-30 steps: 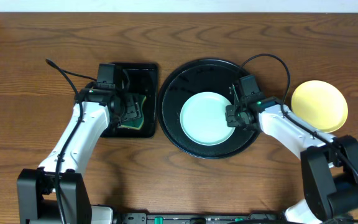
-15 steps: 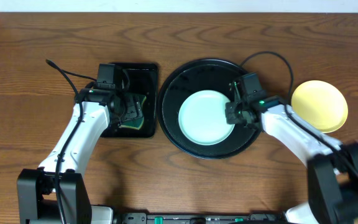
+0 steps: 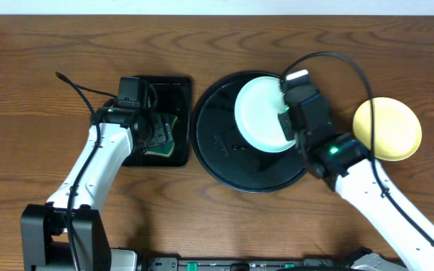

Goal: Clean dirty plates on tray and stack at the side
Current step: 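Tilt and lift the pale green plate off the round tray with right gripper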

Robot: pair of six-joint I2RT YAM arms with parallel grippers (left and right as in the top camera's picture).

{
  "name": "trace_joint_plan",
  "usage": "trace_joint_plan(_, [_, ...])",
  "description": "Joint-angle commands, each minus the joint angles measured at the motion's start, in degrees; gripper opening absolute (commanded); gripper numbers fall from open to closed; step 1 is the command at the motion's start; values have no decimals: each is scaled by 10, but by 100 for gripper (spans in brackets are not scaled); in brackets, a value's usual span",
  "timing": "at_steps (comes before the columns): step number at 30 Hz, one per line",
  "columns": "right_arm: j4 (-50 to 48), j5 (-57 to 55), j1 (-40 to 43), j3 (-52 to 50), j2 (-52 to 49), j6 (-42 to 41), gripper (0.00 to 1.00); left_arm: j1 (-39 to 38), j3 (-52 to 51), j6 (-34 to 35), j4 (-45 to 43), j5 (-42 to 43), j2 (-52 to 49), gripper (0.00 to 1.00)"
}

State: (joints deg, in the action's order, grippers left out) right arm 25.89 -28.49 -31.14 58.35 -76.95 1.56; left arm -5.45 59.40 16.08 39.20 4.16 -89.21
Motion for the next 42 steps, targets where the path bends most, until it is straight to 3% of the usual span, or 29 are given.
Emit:
trace_joint_plan(1, [-2,-184,-49,8,9,56,1,-1,11,-4,3,-1,2,83])
trace_joint_plan(10, [-33,-366,-154,8,9,115,1,-1,11,-4,3,-1,2,83])
trace_joint_plan(22, [-84,-506,-260,8,9,165,1,-1,11,-4,3,-1,2,83])
trace_joint_plan(38, [-90,-532,-271,8,9,164,1,-1,11,-4,3,-1,2,83])
trace_joint_plan(42, [-87,-526,-267,8,9,109,1,-1,11,-4,3,-1,2,84])
